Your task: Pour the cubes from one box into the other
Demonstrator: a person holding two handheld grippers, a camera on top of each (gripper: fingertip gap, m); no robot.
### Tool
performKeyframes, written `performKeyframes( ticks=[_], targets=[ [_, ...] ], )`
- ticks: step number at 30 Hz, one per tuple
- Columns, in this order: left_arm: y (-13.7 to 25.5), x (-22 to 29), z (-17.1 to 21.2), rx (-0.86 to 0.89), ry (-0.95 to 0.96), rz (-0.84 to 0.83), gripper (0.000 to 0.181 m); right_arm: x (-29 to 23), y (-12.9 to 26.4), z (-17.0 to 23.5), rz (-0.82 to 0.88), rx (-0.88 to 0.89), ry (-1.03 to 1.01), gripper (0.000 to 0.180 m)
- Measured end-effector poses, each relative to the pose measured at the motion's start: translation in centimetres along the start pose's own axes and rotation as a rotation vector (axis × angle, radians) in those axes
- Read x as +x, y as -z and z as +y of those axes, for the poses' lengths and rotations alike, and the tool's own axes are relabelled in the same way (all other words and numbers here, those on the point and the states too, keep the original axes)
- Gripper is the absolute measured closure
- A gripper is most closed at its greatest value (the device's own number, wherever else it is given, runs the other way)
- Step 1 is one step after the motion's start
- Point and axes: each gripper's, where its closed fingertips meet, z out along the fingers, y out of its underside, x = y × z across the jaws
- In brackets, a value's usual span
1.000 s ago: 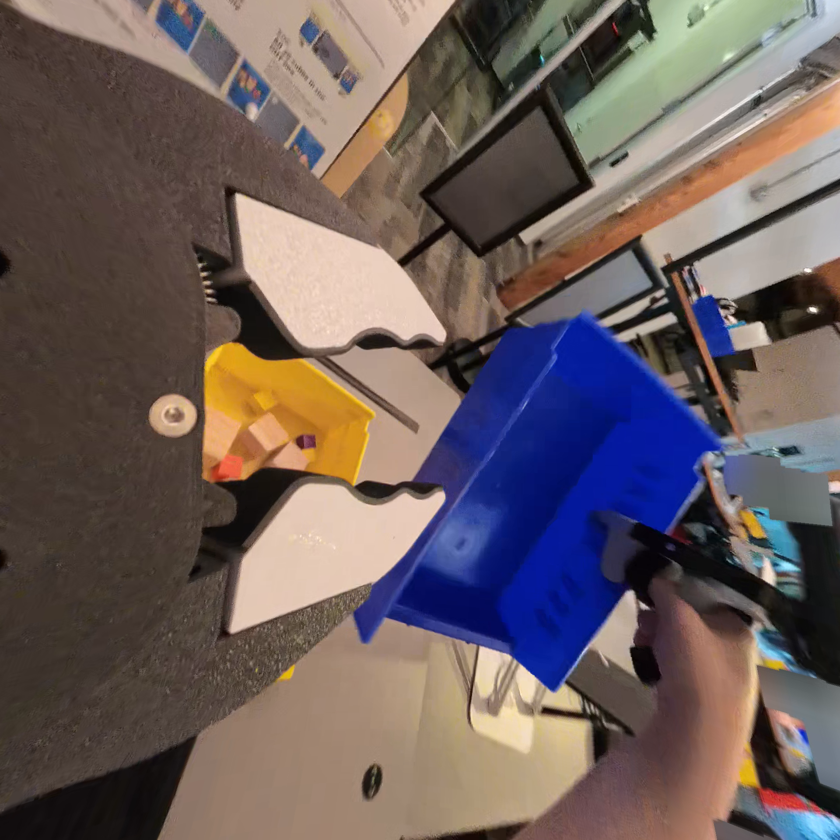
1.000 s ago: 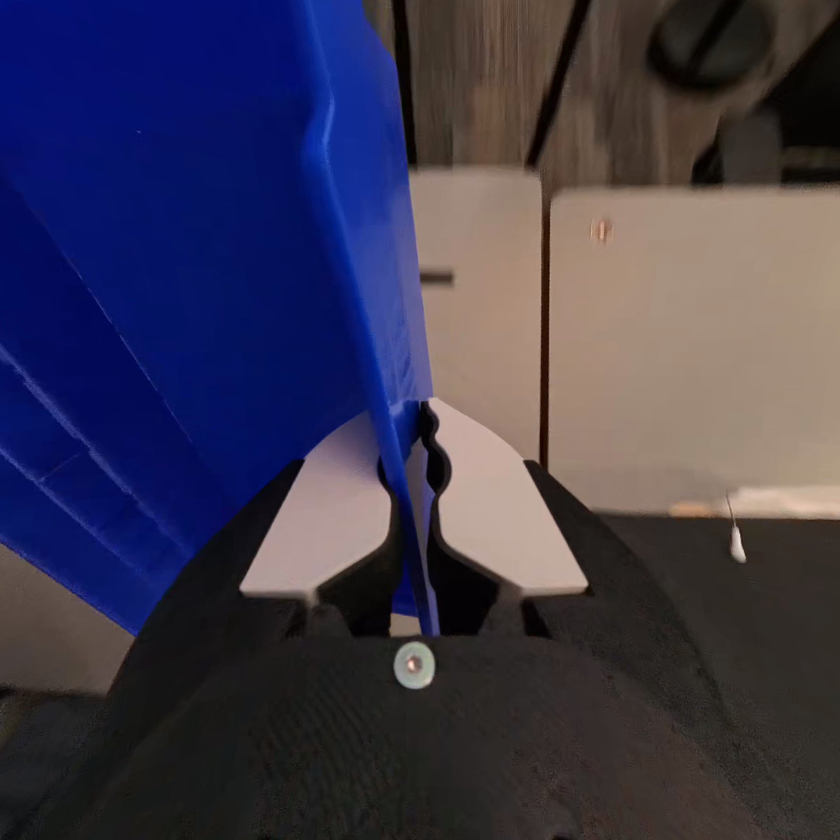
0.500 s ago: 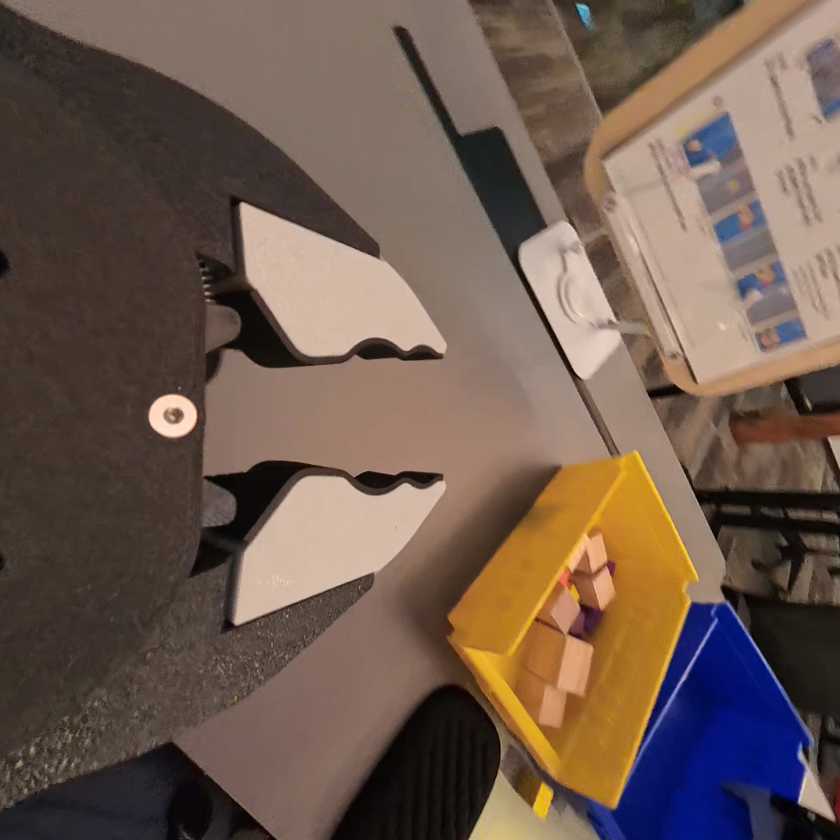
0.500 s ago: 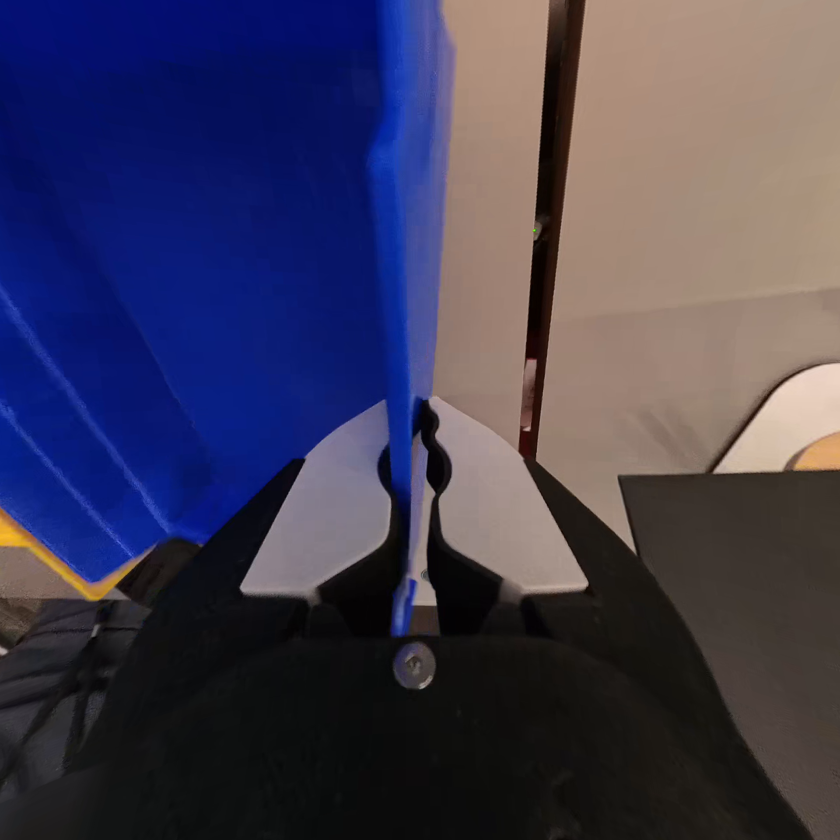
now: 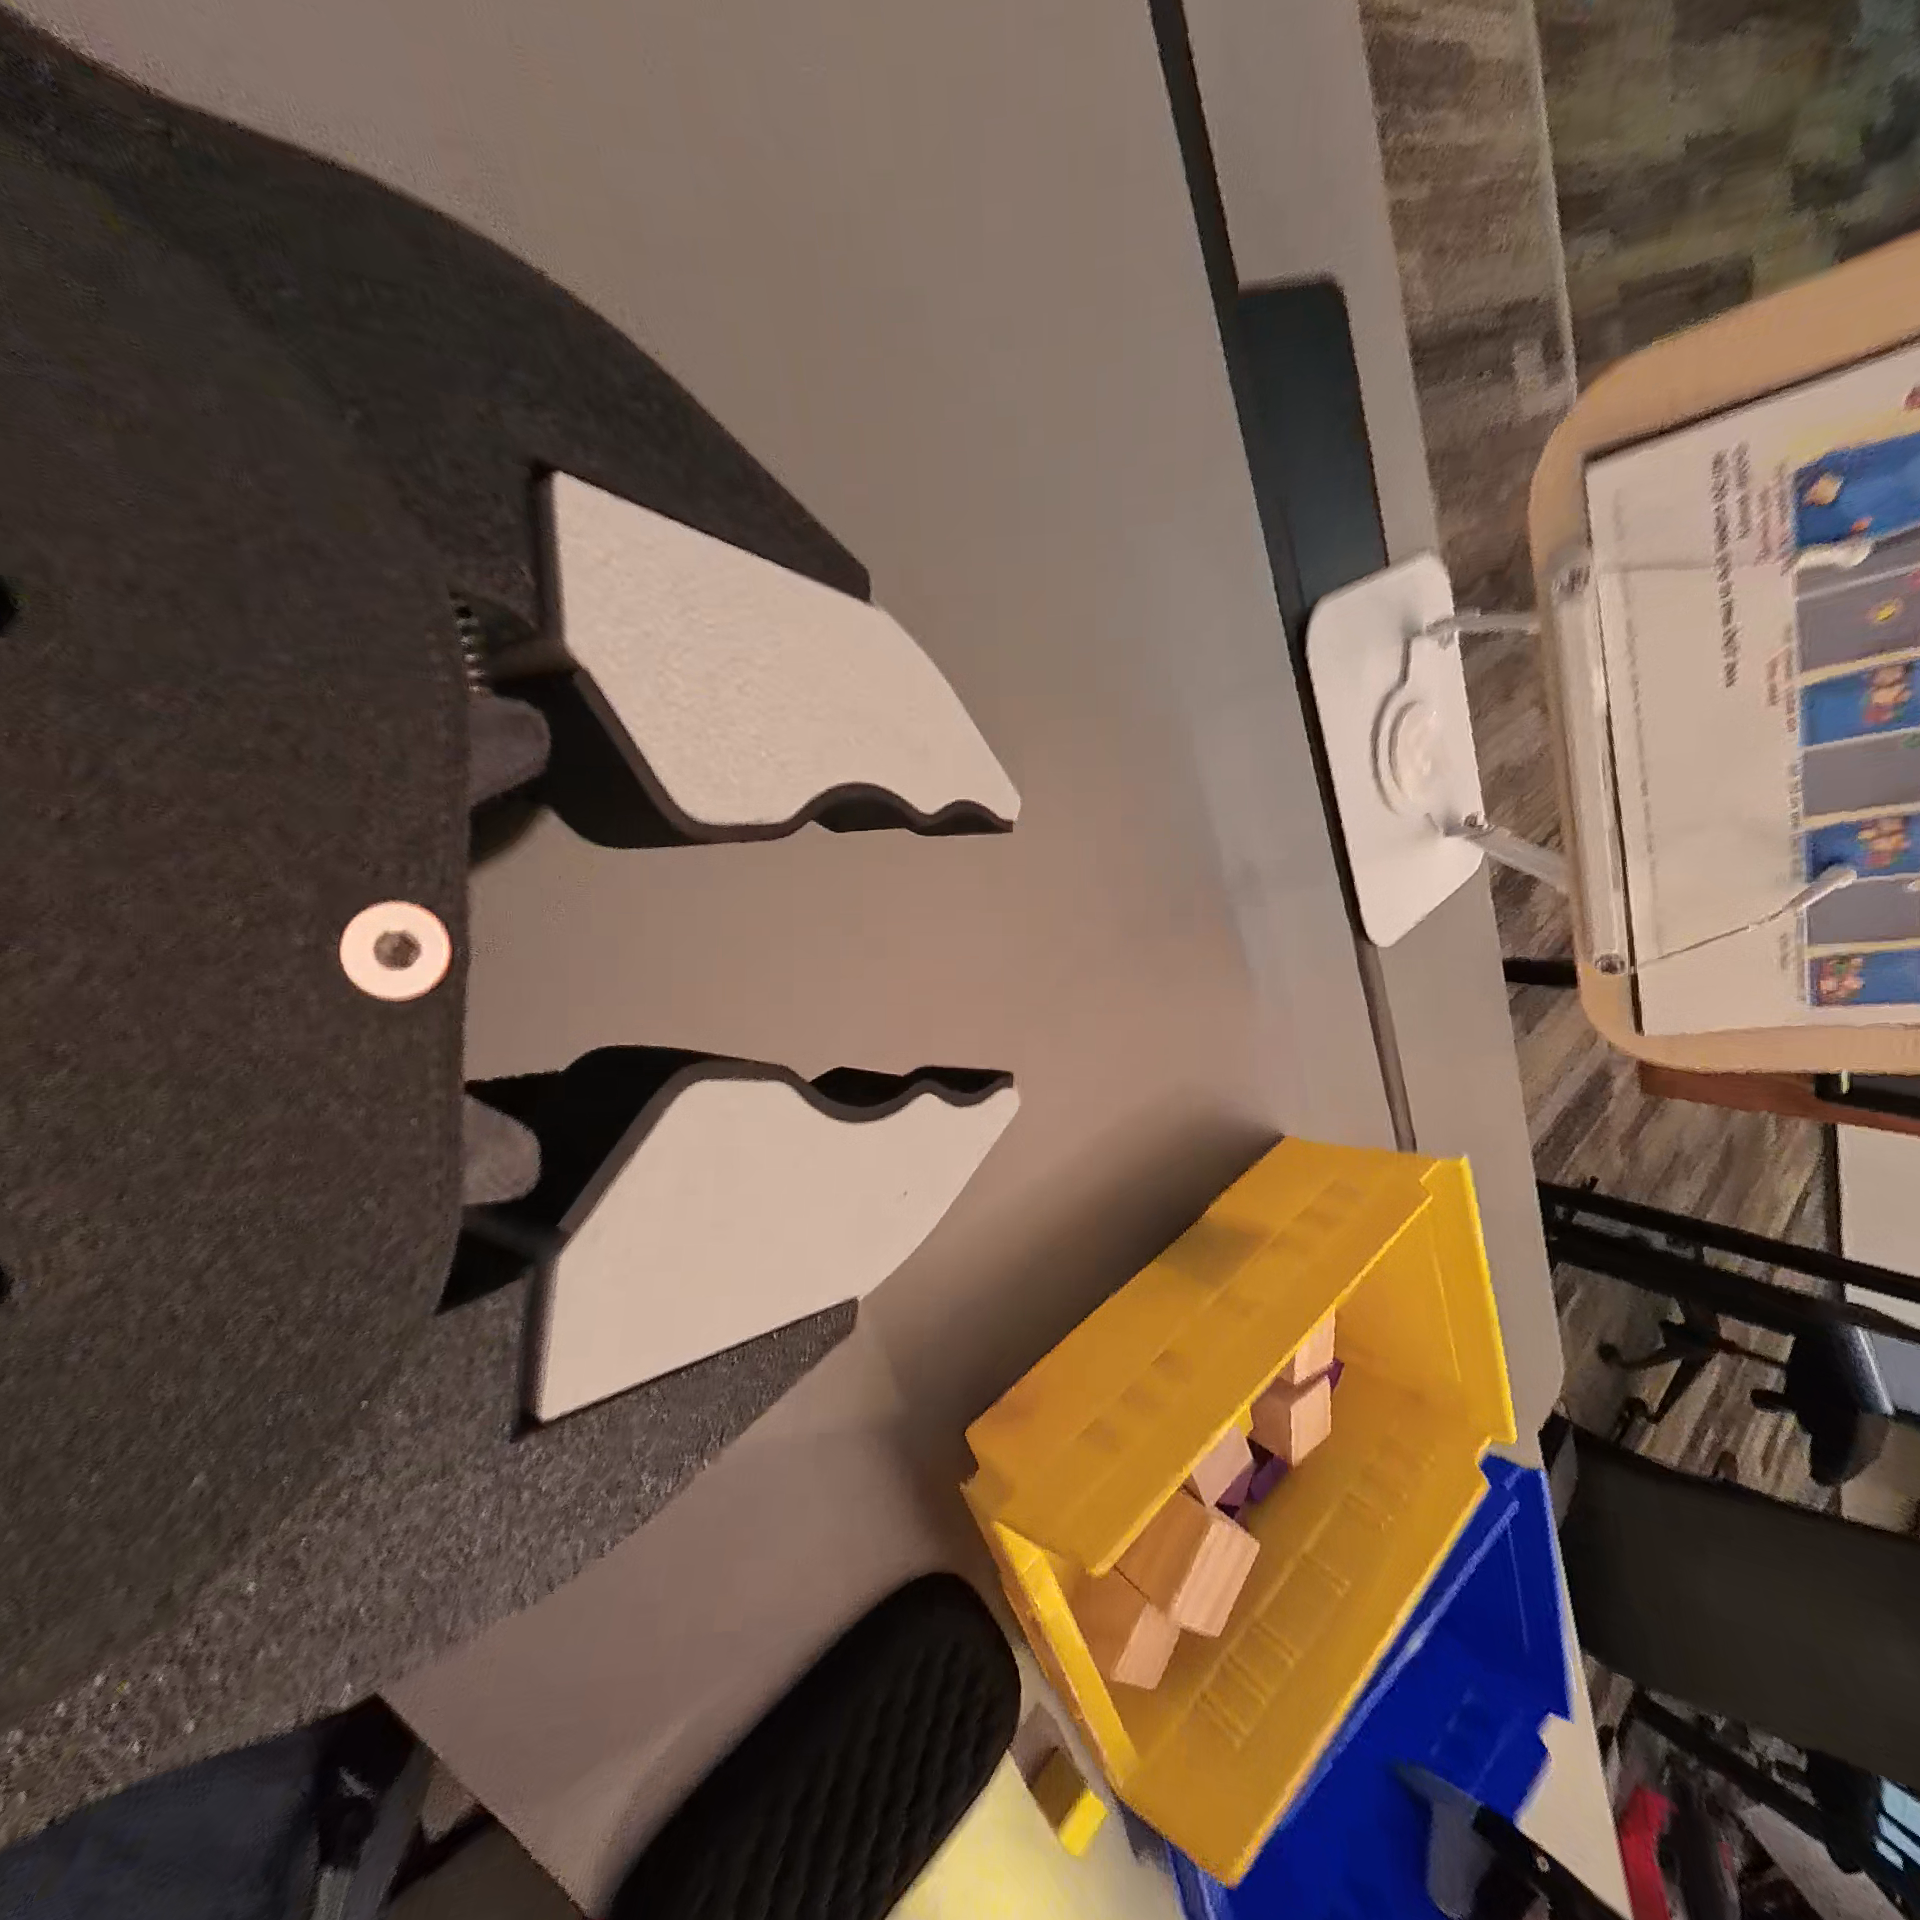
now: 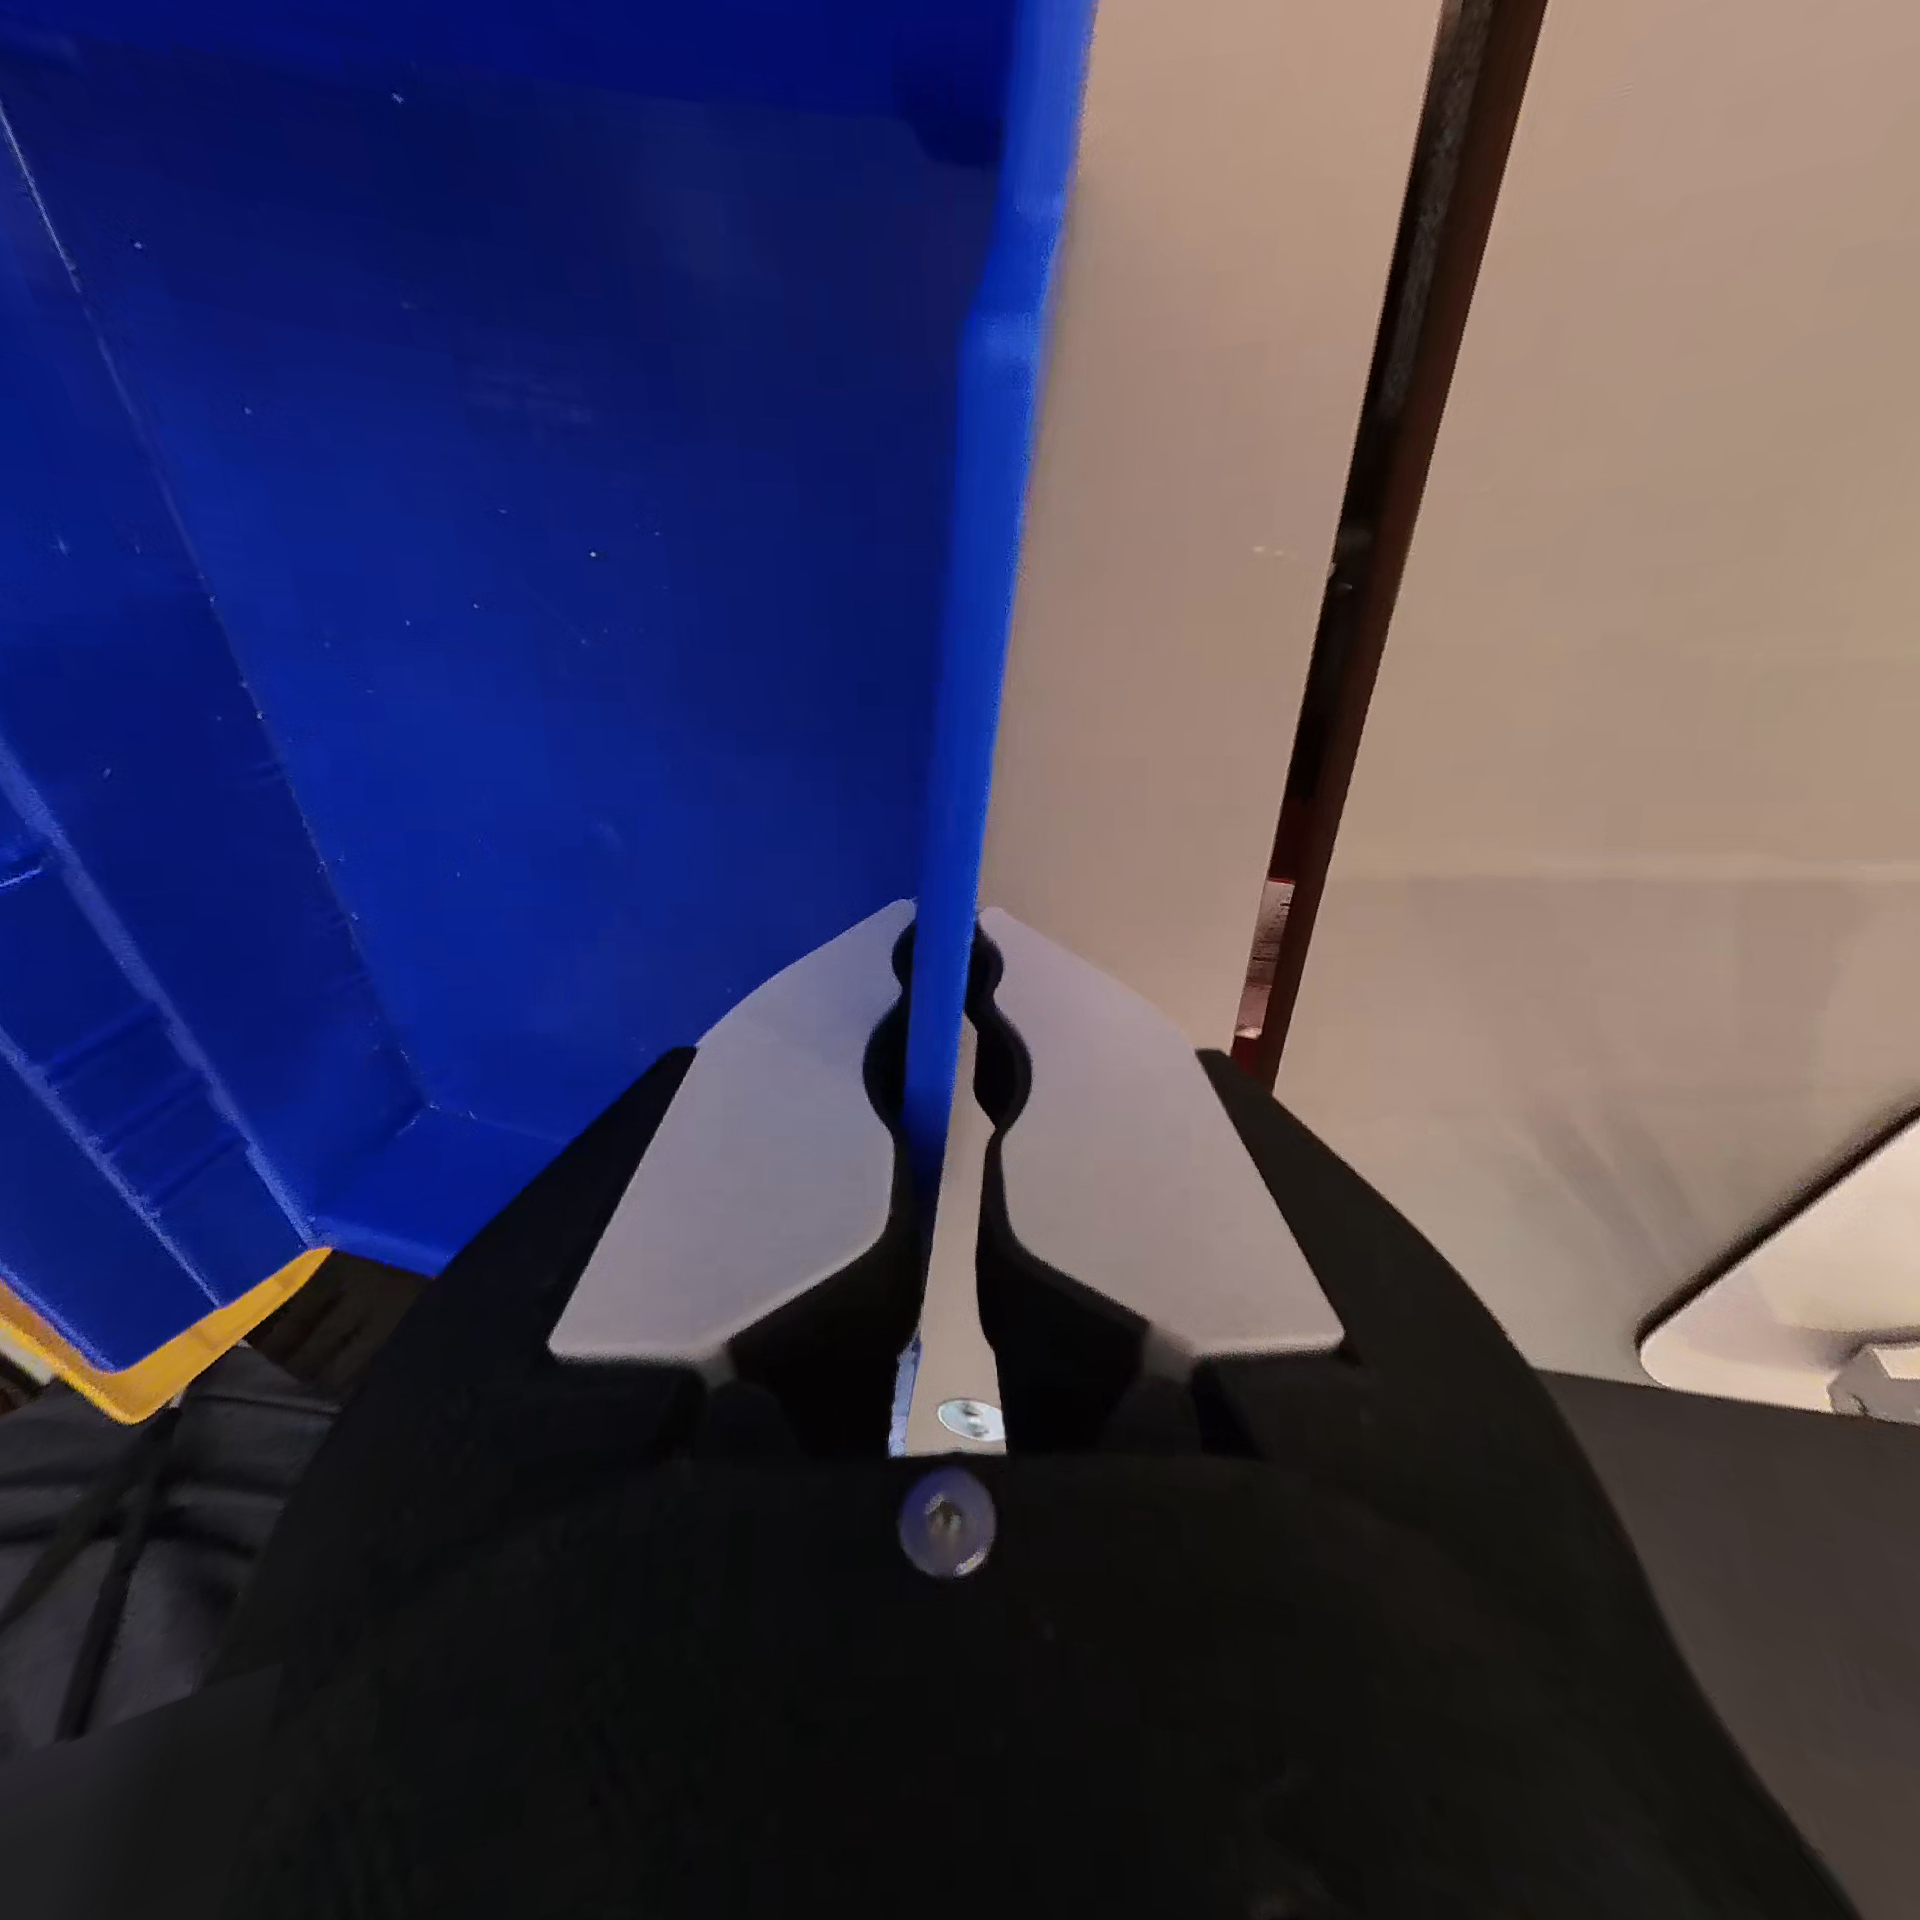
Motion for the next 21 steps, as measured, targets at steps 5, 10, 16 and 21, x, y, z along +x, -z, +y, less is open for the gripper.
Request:
performKeyframes(
  ticks=[5, 10, 16, 21],
  targets=[
    [-7.8, 6.3, -1.0, -0.044, 0.005, 0.157, 0.136, 0.1, -0.8, -0.2, 0.000, 0.034, 0.037, 0.173],
    [-13.9, 15.3, -0.5, -0.144, 0.038, 0.425, 0.125, 0.5, 2.0, -1.6, 0.166, 0.226, 0.139, 0.167],
    [-14.2, 15.8, -0.6, -0.063, 0.030, 0.421, 0.129, -9.3, 14.5, 3.3, 0.273, 1.143, 0.373, 0.168],
    [-11.9, 13.9, -0.3, -0.016, 0.043, 0.385, 0.129, -18.7, 8.8, 15.4, -0.015, 1.333, 0.514, 0.137]
  ],
)
